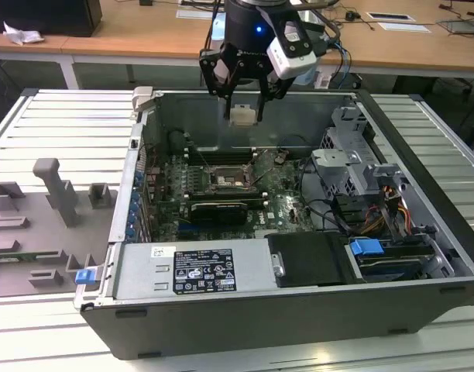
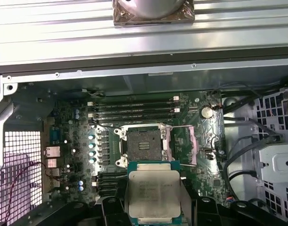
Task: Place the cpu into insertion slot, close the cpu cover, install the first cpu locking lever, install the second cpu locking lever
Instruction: 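Place the cpu into insertion slot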
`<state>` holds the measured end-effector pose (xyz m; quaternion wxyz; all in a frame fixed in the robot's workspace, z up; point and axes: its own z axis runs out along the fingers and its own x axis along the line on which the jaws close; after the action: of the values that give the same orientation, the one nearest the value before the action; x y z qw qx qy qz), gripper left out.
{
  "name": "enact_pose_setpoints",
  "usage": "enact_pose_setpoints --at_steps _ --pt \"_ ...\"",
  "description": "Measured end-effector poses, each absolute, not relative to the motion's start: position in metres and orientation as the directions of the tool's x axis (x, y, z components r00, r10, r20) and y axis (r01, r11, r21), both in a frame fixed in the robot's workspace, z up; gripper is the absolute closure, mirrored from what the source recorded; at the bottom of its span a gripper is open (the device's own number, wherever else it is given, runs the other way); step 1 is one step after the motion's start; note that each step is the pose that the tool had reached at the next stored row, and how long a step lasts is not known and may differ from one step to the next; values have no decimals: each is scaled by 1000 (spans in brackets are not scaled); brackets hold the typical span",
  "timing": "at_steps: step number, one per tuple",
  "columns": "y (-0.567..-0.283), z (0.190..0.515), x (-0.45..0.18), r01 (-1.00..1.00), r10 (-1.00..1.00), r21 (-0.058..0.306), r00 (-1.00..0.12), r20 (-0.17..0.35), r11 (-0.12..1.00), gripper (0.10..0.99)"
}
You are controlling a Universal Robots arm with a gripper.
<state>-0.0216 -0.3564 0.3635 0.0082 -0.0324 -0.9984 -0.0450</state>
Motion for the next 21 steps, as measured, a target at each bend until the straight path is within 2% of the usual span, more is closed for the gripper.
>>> enact_pose_setpoints --at_steps 21 --pt "-356 361 -22 161 160 89 -987 19 983 557"
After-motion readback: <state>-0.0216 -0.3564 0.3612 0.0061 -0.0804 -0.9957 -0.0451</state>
